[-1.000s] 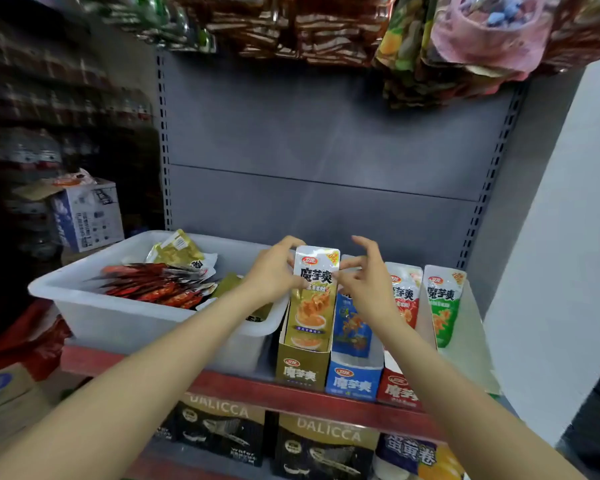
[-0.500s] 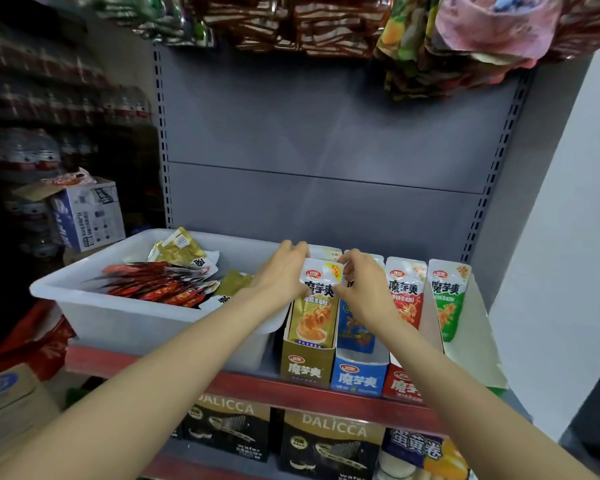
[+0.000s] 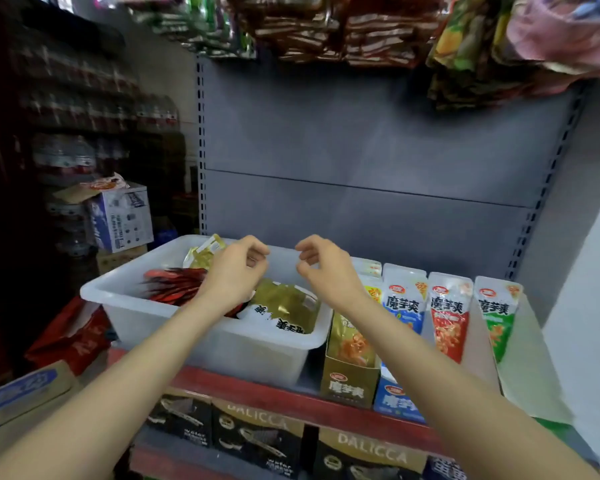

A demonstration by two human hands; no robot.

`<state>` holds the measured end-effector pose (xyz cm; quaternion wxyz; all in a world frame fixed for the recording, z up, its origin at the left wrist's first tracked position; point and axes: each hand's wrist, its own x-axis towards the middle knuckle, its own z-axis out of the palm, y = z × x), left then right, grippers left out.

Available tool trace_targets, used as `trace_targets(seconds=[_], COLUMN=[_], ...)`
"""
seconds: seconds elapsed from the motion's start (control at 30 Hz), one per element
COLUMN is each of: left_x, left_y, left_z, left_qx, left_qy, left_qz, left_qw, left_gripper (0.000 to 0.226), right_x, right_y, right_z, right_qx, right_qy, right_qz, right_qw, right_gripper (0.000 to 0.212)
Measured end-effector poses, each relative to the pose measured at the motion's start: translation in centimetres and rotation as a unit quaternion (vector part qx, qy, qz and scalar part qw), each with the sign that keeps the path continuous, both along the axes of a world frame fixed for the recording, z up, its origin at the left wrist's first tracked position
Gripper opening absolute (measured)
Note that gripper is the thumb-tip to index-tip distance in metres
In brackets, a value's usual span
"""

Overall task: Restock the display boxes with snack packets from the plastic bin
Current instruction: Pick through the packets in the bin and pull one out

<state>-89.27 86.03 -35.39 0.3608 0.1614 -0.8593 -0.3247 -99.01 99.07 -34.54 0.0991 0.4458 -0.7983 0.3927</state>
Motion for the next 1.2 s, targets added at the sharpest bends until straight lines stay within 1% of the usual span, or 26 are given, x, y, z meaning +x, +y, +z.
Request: trace_targets(seconds=[0.1, 0.17, 0.2, 0.23, 0.3, 0.33, 0.37, 0.43, 0.53, 0.63, 0.7, 0.77, 0.8, 0.83, 0.87, 0.9, 0.93, 1.03, 1.1, 1.13, 1.17, 1.2], left_x=[-0.4, -1.0, -1.3, -1.4, -1.3, -1.3, -1.2, -1.1, -0.9, -0.7, -0.3, 0.1, 0.2, 0.2, 0.3, 0.2, 0.3, 0.5, 0.7, 0.8, 0.8, 0.8], left_y=[-5.2, -8.3, -9.5, -10.4, -11.7, -12.2, -12.4, -13.0, -13.6, -13.6, -13.1, -12.3, -11.7, -11.1, -10.3, -9.5, -8.6, -6.4, -5.5, -5.1, -4.8, -4.3], left_z=[-0.3, -0.6, -0.8, -0.9, -1.0, -1.0, -0.9, -1.0, -1.2, -0.9, -0.5, 0.1, 0.4, 0.6, 0.8, 1.0, 1.3, 2.1, 2.6, 2.7, 2.6, 2.6], left_qx=[-0.023, -0.046, -0.055, -0.066, -0.083, -0.081, -0.074, -0.069, -0.076, -0.056, -0.014, 0.061, 0.119, 0.192, 0.274, 0.355, 0.426, 0.584, 0.652, 0.67, 0.679, 0.684], left_qy=[-0.068, -0.135, -0.17, -0.206, -0.266, -0.277, -0.279, -0.282, -0.301, -0.298, -0.27, -0.198, -0.142, -0.084, -0.032, 0.005, 0.025, 0.073, 0.129, 0.151, 0.166, 0.173], left_qz=[0.046, 0.065, 0.067, 0.067, 0.057, 0.048, 0.041, 0.037, 0.03, 0.015, -0.001, -0.008, -0.004, 0.004, 0.008, 0.008, -0.001, -0.059, -0.113, -0.122, -0.121, -0.12], left_qw=[0.996, 0.988, 0.982, 0.974, 0.959, 0.956, 0.956, 0.956, 0.95, 0.953, 0.963, 0.978, 0.983, 0.978, 0.961, 0.935, 0.904, 0.806, 0.738, 0.717, 0.704, 0.699], left_gripper=[0.01, 0.009, 0.012, 0.017, 0.037, 0.048, 0.053, 0.046, 0.022, 0.021, 0.021, 0.024, 0.029, 0.033, 0.037, 0.04, 0.043, 0.048, 0.05, 0.05, 0.047, 0.038], right_x=[-0.2, -1.0, -1.3, -1.7, -2.4, -2.8, -3.3, -4.0, -4.6, -5.0, -5.1, -4.8, -4.4, -4.1, -3.7, -3.3, -3.0, -1.6, -0.5, -0.3, -0.2, -0.1], right_y=[-5.3, -8.9, -10.5, -11.9, -14.4, -15.4, -16.3, -17.5, -18.0, -17.6, -17.1, -16.0, -15.2, -14.4, -13.4, -12.4, -11.3, -7.7, -5.3, -4.2, -3.2, -2.2], right_z=[-0.1, -0.2, -0.3, -0.5, -0.9, -1.2, -1.6, -2.3, -3.2, -3.2, -2.7, -1.7, -1.0, -0.5, 0.0, 0.4, 0.7, 1.4, 1.9, 2.0, 2.0, 2.0], right_qx=[0.086, 0.15, 0.176, 0.2, 0.245, 0.268, 0.291, 0.327, 0.336, 0.293, 0.228, 0.168, 0.151, 0.133, 0.108, 0.08, 0.049, -0.046, -0.094, -0.115, -0.134, -0.154], right_qy=[-0.032, -0.055, -0.069, -0.083, -0.09, -0.085, -0.076, -0.058, -0.052, -0.108, -0.139, -0.11, -0.074, -0.035, -0.006, 0.007, 0.008, -0.029, -0.079, -0.1, -0.121, -0.144], right_qz=[0.025, 0.032, 0.034, 0.036, 0.034, 0.028, 0.017, -0.018, -0.06, -0.088, -0.099, -0.104, -0.108, -0.109, -0.106, -0.095, -0.082, -0.024, 0.017, 0.037, 0.05, 0.058], right_qw=[0.995, 0.987, 0.981, 0.976, 0.965, 0.959, 0.953, 0.943, 0.938, 0.946, 0.959, 0.974, 0.98, 0.984, 0.988, 0.992, 0.995, 0.998, 0.992, 0.988, 0.982, 0.976], right_gripper=[0.032, 0.039, 0.042, 0.045, 0.046, 0.045, 0.042, 0.034, 0.029, 0.027, 0.026, 0.017, 0.017, 0.018, 0.019, 0.021, 0.023, 0.031, 0.029, 0.027, 0.024, 0.023])
